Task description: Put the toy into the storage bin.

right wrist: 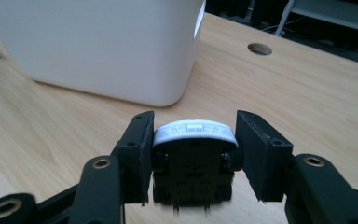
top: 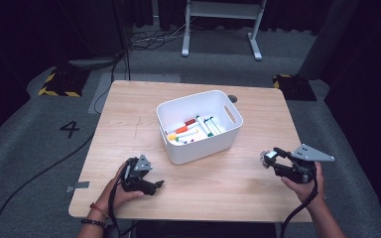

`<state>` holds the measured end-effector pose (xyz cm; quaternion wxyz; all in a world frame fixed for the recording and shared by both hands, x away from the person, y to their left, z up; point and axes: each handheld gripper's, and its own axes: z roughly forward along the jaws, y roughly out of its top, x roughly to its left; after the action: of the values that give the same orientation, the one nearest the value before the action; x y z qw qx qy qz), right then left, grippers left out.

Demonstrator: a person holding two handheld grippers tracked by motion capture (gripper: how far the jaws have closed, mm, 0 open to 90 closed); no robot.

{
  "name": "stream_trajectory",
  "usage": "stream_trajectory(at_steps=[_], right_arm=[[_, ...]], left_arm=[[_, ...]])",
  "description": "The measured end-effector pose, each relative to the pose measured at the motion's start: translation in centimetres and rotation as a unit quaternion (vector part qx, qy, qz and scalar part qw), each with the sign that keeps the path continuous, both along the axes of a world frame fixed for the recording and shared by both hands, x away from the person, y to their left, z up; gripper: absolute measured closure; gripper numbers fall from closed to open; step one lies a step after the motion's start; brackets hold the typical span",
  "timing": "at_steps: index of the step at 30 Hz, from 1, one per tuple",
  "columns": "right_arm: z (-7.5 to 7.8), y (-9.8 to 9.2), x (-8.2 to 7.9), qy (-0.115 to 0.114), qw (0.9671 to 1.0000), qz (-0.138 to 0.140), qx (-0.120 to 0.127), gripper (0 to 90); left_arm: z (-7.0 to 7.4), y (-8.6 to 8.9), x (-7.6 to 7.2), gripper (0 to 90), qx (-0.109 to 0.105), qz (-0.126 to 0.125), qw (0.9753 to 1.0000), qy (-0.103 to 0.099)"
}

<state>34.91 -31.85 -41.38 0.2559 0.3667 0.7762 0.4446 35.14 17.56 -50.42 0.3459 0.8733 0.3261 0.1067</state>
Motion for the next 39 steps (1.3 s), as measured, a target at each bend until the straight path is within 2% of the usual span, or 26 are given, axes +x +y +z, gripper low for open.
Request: stream_trajectory(at_steps=[3, 5, 17, 29, 32, 34, 39], right_arm=[[0.9, 0.8, 1.0, -0.006, 1.0000, 0.007, 0.001, 49.1], [1.1, 1.0, 1.3, -0.008, 0.9999, 0.007, 0.002, 49.2], [4.6, 3.0, 3.5, -0.033, 0.9990, 0.028, -0.008, 49.2], [7.0, 4.1, 5.6, -0.038, 0.9983, 0.044, 0.008, 49.2], [7.4, 4.4, 5.9, -0.041, 0.9981, 0.045, 0.006, 49.2], [7.9, 4.7, 6.2, -0.042, 0.9977, 0.051, 0.013, 49.1], [8.7, 5.4, 6.8, -0.045, 0.9975, 0.053, 0.008, 49.2]], left_arm=[[0.0, 0.0, 0.0, 12.6, -0.001, 0.000, 1.0000, 0.001], [0.0, 0.0, 0.0, 12.6, 0.000, 0.000, 1.0000, 0.001], [0.0, 0.0, 0.0, 12.6, -0.001, 0.000, 1.0000, 0.002], [0.0, 0.0, 0.0, 12.6, -0.001, 0.000, 1.0000, 0.001], [0.0, 0.0, 0.0, 12.6, -0.001, 0.000, 1.0000, 0.001], [0.0, 0.0, 0.0, 12.6, 0.000, 0.001, 1.0000, 0.000], [0.0, 0.0, 0.0, 12.6, -0.001, 0.000, 1.0000, 0.001]])
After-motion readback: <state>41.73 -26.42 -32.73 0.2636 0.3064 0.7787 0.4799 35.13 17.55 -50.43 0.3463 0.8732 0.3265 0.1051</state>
